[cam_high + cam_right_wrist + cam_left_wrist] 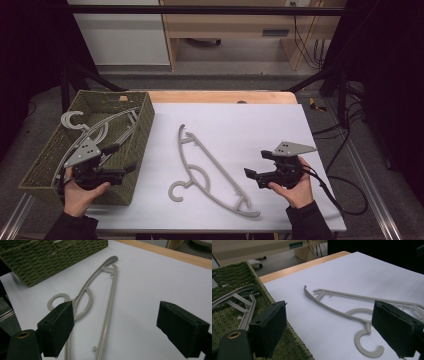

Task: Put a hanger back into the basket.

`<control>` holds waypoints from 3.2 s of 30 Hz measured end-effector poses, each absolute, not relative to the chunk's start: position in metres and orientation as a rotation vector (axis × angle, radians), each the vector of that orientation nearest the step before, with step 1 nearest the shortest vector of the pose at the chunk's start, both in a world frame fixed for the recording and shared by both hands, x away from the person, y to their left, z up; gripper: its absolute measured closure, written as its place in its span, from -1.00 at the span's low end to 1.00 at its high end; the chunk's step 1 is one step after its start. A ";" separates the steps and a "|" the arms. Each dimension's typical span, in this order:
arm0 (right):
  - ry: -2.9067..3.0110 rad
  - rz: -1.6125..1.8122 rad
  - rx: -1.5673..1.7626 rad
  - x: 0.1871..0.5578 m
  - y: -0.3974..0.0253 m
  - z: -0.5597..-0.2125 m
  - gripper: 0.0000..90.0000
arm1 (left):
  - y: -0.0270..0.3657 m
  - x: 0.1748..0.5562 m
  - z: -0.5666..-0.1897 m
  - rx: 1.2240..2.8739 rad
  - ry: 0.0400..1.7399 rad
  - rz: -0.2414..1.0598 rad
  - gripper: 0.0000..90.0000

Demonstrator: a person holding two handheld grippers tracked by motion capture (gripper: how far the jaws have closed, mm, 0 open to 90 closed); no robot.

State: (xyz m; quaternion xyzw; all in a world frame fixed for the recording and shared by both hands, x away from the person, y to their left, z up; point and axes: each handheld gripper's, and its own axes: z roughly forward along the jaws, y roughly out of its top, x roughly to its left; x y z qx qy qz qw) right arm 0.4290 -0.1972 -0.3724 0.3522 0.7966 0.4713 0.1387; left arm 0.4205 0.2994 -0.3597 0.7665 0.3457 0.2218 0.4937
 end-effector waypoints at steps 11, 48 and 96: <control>2.477 1.208 0.958 0.428 -0.161 -0.387 -0.62 | 0.295 0.419 -0.365 1.889 0.818 0.538 -0.73; 2.986 0.629 0.706 0.419 -0.087 -0.452 0.78 | 0.293 0.419 -0.367 1.927 0.803 0.539 -0.70; 2.946 0.879 0.824 0.436 -0.125 -0.419 0.85 | 0.279 0.413 -0.365 1.972 0.711 0.536 -0.72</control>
